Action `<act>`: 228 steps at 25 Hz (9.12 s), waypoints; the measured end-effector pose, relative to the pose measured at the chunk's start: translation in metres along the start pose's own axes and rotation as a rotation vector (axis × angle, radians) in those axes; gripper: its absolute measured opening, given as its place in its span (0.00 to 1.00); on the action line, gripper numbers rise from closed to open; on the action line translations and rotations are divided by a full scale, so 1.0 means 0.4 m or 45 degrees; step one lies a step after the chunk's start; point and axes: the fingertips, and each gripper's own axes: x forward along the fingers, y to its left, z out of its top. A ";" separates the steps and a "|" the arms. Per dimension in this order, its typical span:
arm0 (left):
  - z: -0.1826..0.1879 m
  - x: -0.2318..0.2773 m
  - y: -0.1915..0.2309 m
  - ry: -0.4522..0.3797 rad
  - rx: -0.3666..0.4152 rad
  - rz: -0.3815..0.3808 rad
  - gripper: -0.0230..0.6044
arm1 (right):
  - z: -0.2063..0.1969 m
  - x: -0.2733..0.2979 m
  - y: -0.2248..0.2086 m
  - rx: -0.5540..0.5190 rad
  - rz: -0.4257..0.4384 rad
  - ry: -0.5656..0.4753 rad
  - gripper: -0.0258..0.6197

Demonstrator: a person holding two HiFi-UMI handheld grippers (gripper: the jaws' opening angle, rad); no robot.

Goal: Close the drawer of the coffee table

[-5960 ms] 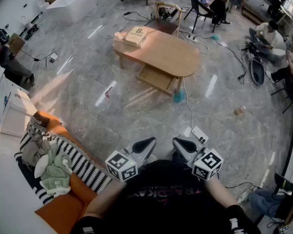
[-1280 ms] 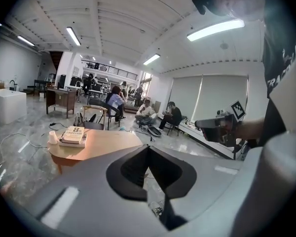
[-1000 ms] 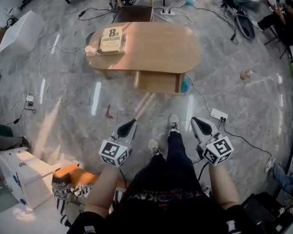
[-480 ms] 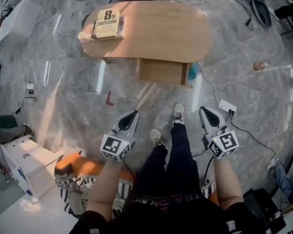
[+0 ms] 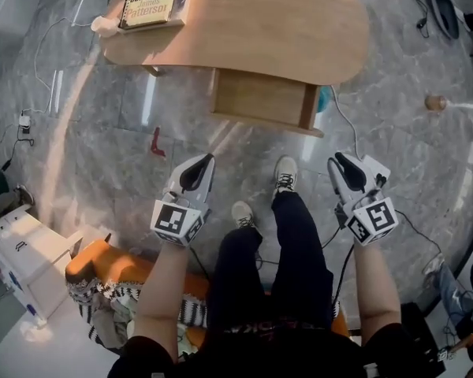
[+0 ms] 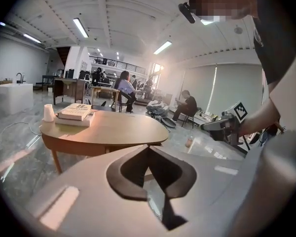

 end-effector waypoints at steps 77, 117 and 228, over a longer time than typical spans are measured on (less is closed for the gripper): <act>-0.395 0.600 0.441 -0.257 0.183 0.216 0.45 | -0.408 0.436 -0.491 -0.199 -0.378 -0.245 0.36; -0.341 0.707 0.509 -0.304 0.025 0.411 0.41 | -0.315 0.528 -0.631 0.045 -0.715 -0.419 0.37; 0.338 -0.693 -1.193 -0.070 -0.164 -0.150 0.04 | 0.210 -1.055 0.711 -0.135 0.466 0.033 0.04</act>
